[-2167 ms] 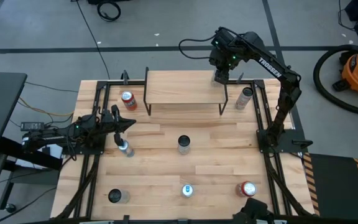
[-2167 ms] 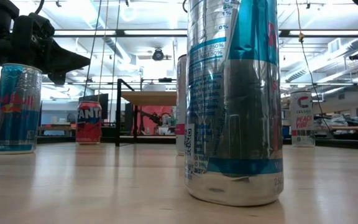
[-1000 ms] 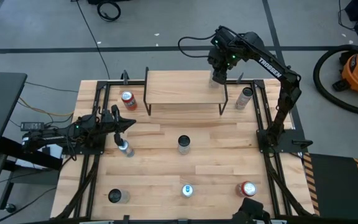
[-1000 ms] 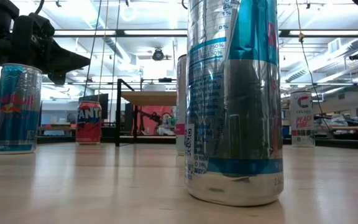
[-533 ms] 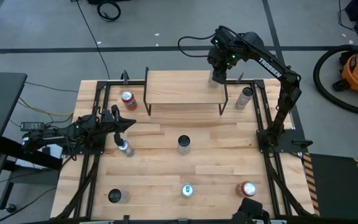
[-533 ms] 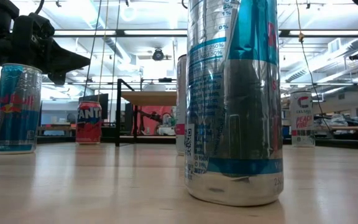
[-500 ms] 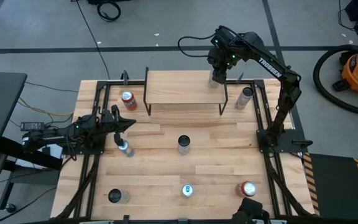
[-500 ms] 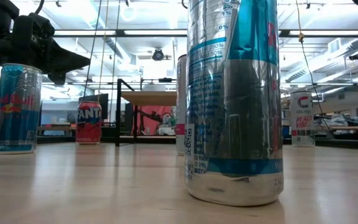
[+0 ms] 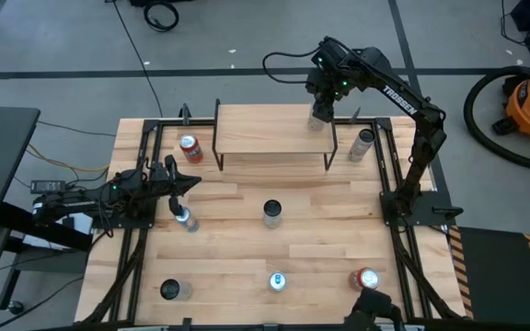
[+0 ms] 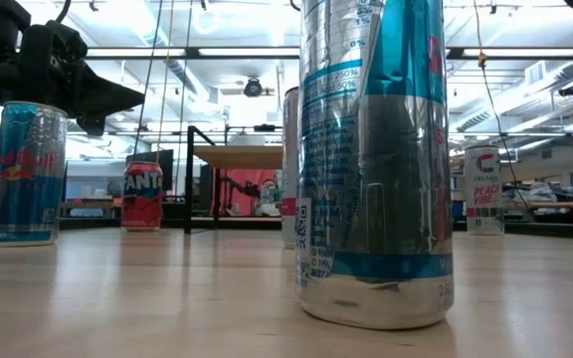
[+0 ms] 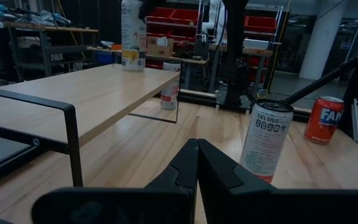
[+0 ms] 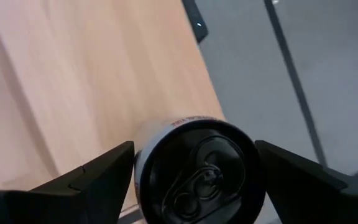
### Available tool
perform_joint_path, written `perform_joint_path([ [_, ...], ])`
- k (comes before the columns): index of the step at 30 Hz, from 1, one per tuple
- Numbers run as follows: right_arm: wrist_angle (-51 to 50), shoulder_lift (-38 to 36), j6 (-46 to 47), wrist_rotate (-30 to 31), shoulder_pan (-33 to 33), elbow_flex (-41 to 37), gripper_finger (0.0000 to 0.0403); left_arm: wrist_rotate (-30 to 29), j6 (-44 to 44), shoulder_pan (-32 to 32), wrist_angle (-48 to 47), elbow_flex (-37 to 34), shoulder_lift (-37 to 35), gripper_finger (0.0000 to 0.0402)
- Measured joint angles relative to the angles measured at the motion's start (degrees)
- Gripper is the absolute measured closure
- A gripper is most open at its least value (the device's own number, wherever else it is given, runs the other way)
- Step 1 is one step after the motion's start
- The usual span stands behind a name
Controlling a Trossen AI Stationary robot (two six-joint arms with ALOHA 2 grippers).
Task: Place canned beverage on shelf
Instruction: Put the top white yellow soda can on the shelf
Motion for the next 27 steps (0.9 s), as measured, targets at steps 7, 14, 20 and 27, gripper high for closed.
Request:
perform_joint_path([
  [7, 1.11, 0.0, 0.0, 1.48, -0.04, 0.0, 0.0064, -0.01, 0.0, 0.0, 0.0, -0.01, -0.01, 0.0388],
  [14, 4.23, 0.0, 0.0, 0.61, 0.26, 0.0, 0.0064, 0.0, 0.0, 0.0, 0.0, 0.0, 0.01, 0.0388],
  [20, 4.35, -0.07, -0.16, 0.66, 0.46, 0.0, 0.0064, -0.01, 0.0, 0.0, 0.0, 0.0, 0.0, 0.0388],
  [27, 5.77, -1.06, 0.11, 0.86, 1.05, 1.68, 0.0064, 0.0, 0.0, 0.0, 0.0, -0.02, 0.0, 0.0388],
])
